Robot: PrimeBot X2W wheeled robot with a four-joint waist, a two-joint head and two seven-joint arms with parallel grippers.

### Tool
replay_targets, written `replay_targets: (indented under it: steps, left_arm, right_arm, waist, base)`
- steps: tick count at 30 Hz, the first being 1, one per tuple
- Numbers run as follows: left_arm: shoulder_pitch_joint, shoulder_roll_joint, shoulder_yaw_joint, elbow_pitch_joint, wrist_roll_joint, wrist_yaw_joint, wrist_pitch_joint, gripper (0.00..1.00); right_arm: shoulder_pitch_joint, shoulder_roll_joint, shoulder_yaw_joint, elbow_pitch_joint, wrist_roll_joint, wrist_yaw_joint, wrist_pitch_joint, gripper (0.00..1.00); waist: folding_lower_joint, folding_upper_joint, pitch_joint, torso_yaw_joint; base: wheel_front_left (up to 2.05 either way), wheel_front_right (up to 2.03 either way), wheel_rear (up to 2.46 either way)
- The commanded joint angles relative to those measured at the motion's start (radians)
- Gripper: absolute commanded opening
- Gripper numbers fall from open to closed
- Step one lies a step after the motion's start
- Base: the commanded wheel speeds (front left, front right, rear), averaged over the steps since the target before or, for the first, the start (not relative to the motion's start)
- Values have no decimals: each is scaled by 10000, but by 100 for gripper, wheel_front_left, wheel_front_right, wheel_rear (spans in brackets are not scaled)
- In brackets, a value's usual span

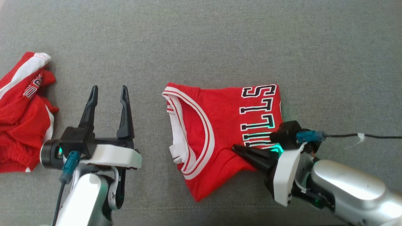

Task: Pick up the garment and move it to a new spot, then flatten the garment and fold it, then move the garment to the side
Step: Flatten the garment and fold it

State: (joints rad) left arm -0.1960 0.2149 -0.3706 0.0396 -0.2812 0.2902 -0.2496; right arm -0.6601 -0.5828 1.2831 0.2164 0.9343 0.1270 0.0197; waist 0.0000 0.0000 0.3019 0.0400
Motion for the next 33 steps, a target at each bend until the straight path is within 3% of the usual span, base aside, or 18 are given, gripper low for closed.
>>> replay_targets:
  steps: [1, 8, 12, 13, 14, 15, 18, 24, 27, 30, 33]
  left_arm:
    - [-228, 119, 473, -236, 141, -13, -121, 100]
    - [-97, 120, 507, -208, 133, -12, -121, 100]
    - [29, 159, 545, -217, 115, 8, -122, 100]
    - [66, 176, 555, -221, 112, 18, -122, 100]
    - [103, 194, 561, -225, 110, 26, -122, 100]
    - [137, 210, 564, -234, 111, 41, -120, 100]
    - [223, 238, 562, -282, 119, 92, -87, 100]
    - [515, 379, 647, -506, 175, 325, 1, 100]
    - [715, 504, 718, -694, 233, 474, 36, 100]
    - [872, 640, 773, -804, 282, 556, 68, 100]
    - [1067, 767, 819, -883, 302, 612, 90, 100]
  right_arm:
    - [479, -226, -43, -374, 134, 37, 97, 0]
    - [952, -144, -48, -485, 300, 37, 315, 0]
    - [1172, 13, -710, -472, 102, 37, -334, 0]
    - [1247, 75, -961, -434, -22, 37, -526, 37]
    - [1351, 158, -1260, -410, -111, 37, -735, 94]
    - [1451, 235, -1625, -340, -278, 37, -966, 100]
    - [1731, 474, -2515, -179, -645, 37, -1454, 100]
    - [3080, 1866, -6781, 158, -2726, 37, -2595, 100]
    - [4181, 3053, -9547, -577, -4610, 37, -2718, 100]
    - [4959, 3835, -11076, -1339, -5732, 37, -2614, 100]
    - [5579, 4368, -11968, -2105, -6533, 37, -2255, 100]
  waist:
    - [0, 0, -40, -41]
    - [0, 0, -203, -192]
    - [0, 0, -324, -326]
    - [0, 0, -363, -365]
    - [0, 0, -401, -399]
    - [0, 0, -442, -434]
    - [0, 0, -539, -499]
    - [0, 0, -887, -680]
    - [0, 0, -1127, -768]
    - [0, 0, -1320, -815]
    - [0, 0, -1532, -856]
  base:
    - [0, 0, 0]
    - [0, 0, 0]
    - [0, 0, 0]
    - [0, 0, 0]
    - [0, 0, 0]
    - [0, 0, 0]
    - [0, 0, 0]
    - [0, 0, 0]
    - [0, 0, 0]
    - [0, 0, 0]
    - [0, 0, 0]
